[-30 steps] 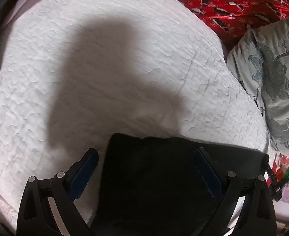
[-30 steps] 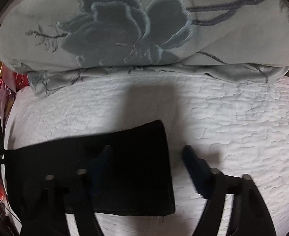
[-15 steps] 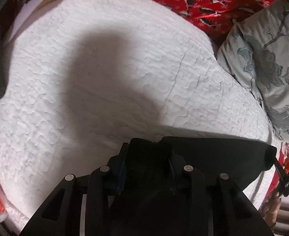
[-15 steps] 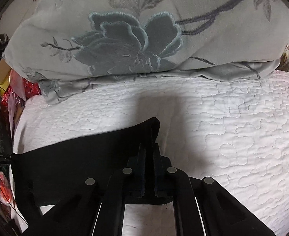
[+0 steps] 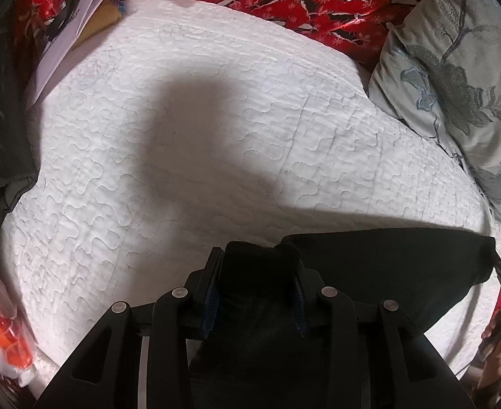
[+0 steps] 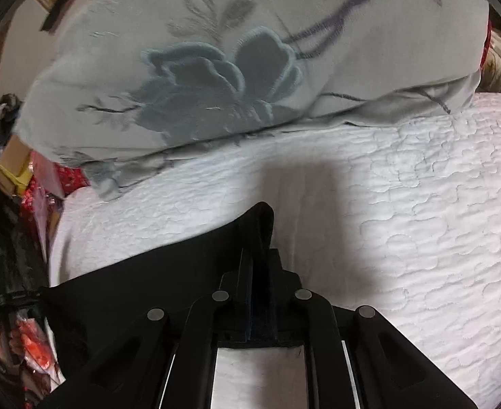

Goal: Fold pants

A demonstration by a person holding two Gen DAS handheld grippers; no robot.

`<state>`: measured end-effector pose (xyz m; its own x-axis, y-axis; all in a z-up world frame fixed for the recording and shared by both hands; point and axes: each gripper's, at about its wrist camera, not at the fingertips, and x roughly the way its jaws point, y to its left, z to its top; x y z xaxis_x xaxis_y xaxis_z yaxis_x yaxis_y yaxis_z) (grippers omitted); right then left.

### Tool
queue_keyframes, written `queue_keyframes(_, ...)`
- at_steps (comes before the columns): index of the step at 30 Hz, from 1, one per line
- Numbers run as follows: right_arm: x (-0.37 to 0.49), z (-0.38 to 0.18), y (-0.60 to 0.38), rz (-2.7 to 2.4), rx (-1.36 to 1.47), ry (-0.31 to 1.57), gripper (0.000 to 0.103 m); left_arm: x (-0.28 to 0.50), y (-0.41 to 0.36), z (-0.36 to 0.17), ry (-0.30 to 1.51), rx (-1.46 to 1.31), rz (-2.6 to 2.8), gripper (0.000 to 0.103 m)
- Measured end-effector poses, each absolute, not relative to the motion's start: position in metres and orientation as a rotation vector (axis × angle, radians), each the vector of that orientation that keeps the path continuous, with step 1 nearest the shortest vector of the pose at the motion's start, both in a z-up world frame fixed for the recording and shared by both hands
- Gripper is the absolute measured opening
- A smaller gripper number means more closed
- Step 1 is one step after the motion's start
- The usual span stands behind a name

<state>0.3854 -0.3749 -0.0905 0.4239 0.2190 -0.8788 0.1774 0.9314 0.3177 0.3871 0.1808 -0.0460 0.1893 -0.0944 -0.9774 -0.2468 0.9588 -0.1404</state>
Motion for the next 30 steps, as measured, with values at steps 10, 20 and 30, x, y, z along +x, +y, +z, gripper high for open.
queue_keyframes(10,0.417,-0.103,-0.371,0.061,0.308,1.203,0.006,0.396,0.182,-0.059,1.400,-0.312,0.143,0.037)
queue_keyframes(20,0.361,-0.018,-0.365,0.074,0.239,1.041,0.005,0.357,0.177,-0.011,1.249,-0.368,0.163,0.036)
queue_keyframes(30,0.248,0.034,-0.358,0.073,0.245,0.901,0.005,0.257,0.182,0.034,1.146,-0.376,0.128,0.037)
